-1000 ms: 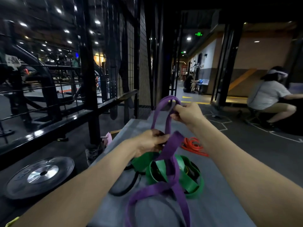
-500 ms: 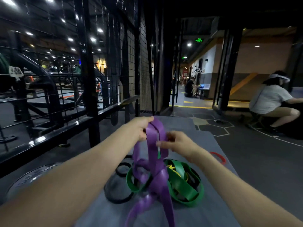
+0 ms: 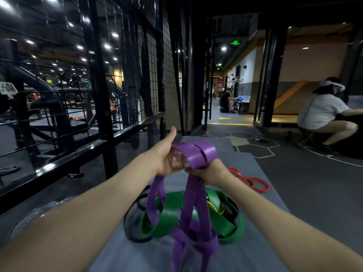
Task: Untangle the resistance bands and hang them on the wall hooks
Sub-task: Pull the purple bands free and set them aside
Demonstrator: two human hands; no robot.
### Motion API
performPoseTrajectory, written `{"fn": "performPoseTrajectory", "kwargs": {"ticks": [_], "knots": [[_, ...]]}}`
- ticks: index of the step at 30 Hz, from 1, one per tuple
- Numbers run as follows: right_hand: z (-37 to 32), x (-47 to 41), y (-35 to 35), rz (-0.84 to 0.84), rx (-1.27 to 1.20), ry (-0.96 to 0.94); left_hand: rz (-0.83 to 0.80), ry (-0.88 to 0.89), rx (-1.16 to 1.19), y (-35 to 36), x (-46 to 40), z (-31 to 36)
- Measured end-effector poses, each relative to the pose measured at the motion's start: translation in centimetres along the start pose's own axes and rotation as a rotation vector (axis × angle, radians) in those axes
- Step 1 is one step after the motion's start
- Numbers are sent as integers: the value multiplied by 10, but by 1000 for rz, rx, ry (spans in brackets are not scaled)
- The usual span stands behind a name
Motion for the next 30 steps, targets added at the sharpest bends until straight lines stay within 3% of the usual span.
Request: {"fn": "performPoseTrajectory", "kwargs": {"ticks": [3,6,8,10,13,18,22,27,30], "knots": [[-16,-16,-30,74,-42,4,-95,7,-150,-8,-8,-25],[-34,-31,-54,135,-221,76,-342,180,-101,5,-1,-27],[-45,-36,-63,165,-342,115,-418,299,-149,20,5,-32],[-50,-43,-68,189,-328,112,-293,391,-262,31,5,-36],[-45,-49,-70,242,-373,152,-138,383,-244,38,5,-36],[-37,-58,-71,267,-507,213,-227,324,-181,35,8,-20],[-38,-54,-58,115,-480,187,-242,208,-284,4,7,2],[-12,-47,-15,21,-451,186,-7,78,-477,-53,-13,1],[24,-40,15,-41,-270,190,173,106,-707,-86,-25,-10]]}}
Point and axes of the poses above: each hand's wrist, its own x-axis away from the middle knuckle, its own y-axis out of the palm, z = x × y, the point moved 4 cm from there along -x, towards the middle knuckle, and after that the axes turned 10 degrees about z, right-handed, at the moved point
